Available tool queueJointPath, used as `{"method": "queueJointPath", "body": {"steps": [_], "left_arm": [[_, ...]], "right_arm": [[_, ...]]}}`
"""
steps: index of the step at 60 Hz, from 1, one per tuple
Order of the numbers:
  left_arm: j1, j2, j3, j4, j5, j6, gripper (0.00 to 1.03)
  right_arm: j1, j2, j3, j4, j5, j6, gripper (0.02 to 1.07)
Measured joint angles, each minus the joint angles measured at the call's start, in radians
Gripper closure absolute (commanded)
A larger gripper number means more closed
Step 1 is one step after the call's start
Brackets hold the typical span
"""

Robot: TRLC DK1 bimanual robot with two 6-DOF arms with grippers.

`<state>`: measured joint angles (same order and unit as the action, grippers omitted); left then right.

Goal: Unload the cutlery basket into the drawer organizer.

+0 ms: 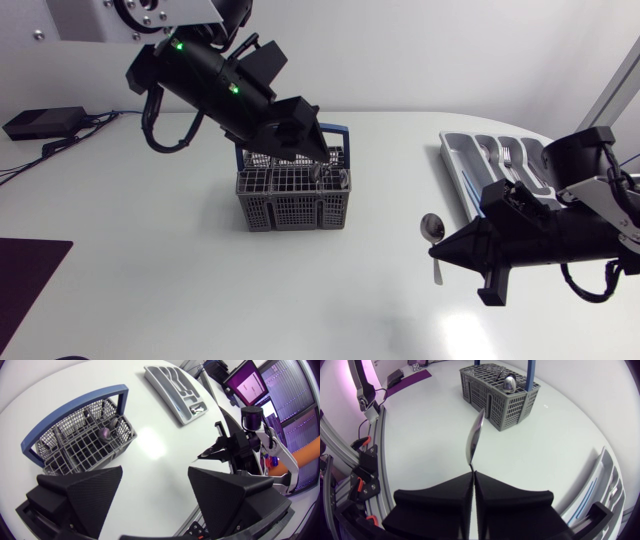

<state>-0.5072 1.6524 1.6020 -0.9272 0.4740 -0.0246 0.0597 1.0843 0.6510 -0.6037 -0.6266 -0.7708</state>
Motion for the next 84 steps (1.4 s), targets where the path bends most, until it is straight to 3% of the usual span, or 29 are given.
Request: {"method": "queueJointPath", "body": {"steps": [24, 49, 60, 84], "left_arm": [[0.019, 0.0, -0.017, -0.011, -0.095, 0.003, 0.06], [0.02, 0.0, -0.038, -0.01, -0.17, -0.002, 0.06], [0.02, 0.004, -0.045, 0.018, -0.208, -0.023, 0.06], [0.02, 0.024, -0.053, 0.042, -0.257, -0.061, 0.06]], "right_arm": [[-0.291, 0.045, 0.041, -0.045, 0.048, -0.306, 1.01], [-0.591, 0.283, 0.214, -0.057, 0.074, -0.693, 1.01], [-0.694, 0.425, 0.3, 0.009, 0.119, -0.833, 1.01], [-0.75, 0.616, 0.449, 0.114, 0.208, -0.958, 1.01]]}}
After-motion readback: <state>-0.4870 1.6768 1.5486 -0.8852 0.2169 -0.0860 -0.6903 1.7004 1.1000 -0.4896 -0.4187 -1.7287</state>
